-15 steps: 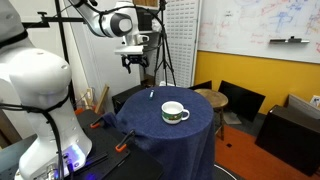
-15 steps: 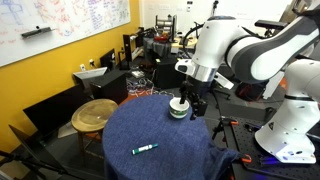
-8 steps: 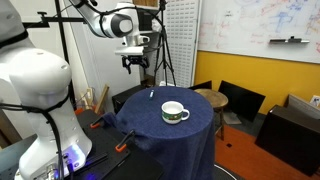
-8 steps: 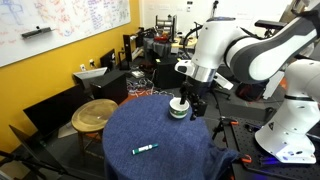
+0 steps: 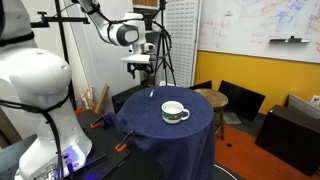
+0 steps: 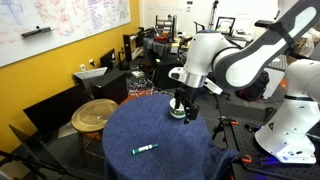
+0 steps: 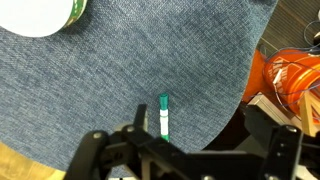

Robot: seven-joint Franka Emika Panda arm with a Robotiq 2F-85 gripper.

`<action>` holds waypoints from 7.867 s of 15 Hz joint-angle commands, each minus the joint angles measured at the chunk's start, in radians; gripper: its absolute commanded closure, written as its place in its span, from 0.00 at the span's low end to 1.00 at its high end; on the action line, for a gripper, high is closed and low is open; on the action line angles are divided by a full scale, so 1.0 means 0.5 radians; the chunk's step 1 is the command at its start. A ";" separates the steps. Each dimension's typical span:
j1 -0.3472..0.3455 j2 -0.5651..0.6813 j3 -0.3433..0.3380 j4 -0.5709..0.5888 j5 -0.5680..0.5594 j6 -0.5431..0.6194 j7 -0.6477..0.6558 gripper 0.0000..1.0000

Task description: Put the marker in the green mug cup

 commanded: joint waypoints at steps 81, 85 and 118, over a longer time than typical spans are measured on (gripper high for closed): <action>-0.097 0.754 0.113 0.674 -0.657 0.210 0.958 0.95; -0.134 0.553 0.094 0.509 -0.687 0.195 0.938 0.95; -0.963 -0.028 -0.055 0.001 -1.888 0.736 1.576 0.95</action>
